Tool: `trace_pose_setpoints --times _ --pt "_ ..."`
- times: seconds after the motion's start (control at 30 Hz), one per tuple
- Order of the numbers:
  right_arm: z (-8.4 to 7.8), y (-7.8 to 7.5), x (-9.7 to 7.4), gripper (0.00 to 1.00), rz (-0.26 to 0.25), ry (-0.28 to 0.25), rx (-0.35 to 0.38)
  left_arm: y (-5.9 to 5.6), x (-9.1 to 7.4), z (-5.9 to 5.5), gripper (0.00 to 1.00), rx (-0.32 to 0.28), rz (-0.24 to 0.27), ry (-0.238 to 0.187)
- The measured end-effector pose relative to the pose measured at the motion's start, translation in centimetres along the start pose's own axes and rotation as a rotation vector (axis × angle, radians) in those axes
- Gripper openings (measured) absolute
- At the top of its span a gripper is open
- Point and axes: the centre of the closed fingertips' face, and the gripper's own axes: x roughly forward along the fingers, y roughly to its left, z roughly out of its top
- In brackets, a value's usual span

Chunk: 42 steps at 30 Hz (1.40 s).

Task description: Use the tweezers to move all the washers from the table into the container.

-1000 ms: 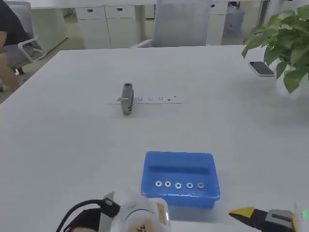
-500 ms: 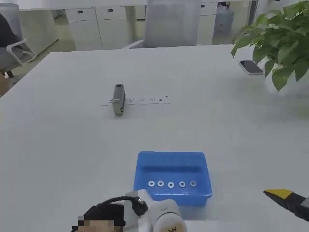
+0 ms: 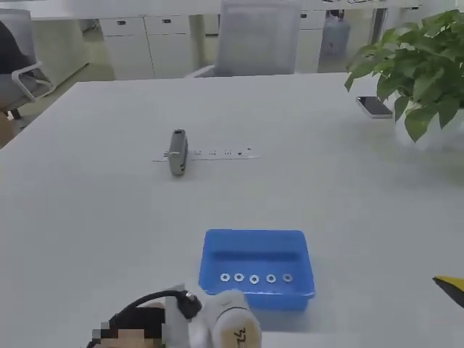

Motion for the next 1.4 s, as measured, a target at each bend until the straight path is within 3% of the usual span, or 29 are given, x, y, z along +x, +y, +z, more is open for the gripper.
trace_pose_setpoints --times 0.17,0.27,0.37,0.5,0.6,0.63,0.77,0.9,1.03,1.13,1.23,1.27,1.4 --pt "0.9 -0.5 -0.3 0.99 -0.028 -0.029 -0.019 0.6 -2.0 -0.6 0.53 -0.092 0.095 -0.116" --pt "1.5 -0.7 -0.6 0.99 -0.029 -0.054 -0.014 1.1 -3.4 -0.8 0.62 -0.155 0.177 -0.223" --pt "1.9 -0.8 -0.9 0.99 -0.023 -0.083 0.012 1.5 -4.9 -0.3 0.69 -0.230 0.247 -0.370" --pt "2.3 -1.0 -1.1 0.99 -0.016 -0.119 0.042 1.8 -7.4 0.9 0.80 -0.366 0.326 -0.621" --pt "3.0 -0.9 -1.2 0.99 -0.011 -0.161 0.053 2.0 -9.6 2.0 0.87 -0.407 0.386 -0.790" --pt "3.1 -0.9 -1.2 0.99 -0.011 -0.167 0.054 2.0 -9.9 2.2 0.88 -0.407 0.392 -0.810" --pt "4.3 -0.9 -1.4 0.99 -0.030 -0.229 0.079 2.2 -12.5 3.5 0.89 -0.459 0.436 -1.005" --pt "5.0 -1.2 -1.9 0.99 -0.057 -0.277 0.090 2.6 -14.1 3.9 0.99 -0.522 0.457 -1.151" --pt "5.5 -1.6 -2.1 0.99 -0.076 -0.313 0.102 2.8 -14.2 3.8 0.99 -0.537 0.473 -1.205" --pt "5.3 -2.0 -2.1 0.99 -0.099 -0.306 0.093 2.9 -13.7 3.9 0.99 -0.551 0.473 -1.198" --pt "5.1 -2.3 -2.1 0.99 -0.126 -0.293 0.066 3.3 -13.8 3.8 0.99 -0.535 0.519 -1.202" --pt "5.0 -2.4 -2.1 0.99 -0.134 -0.288 0.056 3.4 -13.7 3.8 0.99 -0.537 0.520 -1.214" --pt "4.8 -3.1 -2.3 0.99 -0.154 -0.288 0.077 3.4 -13.2 3.8 0.99 -0.548 0.504 -1.200"
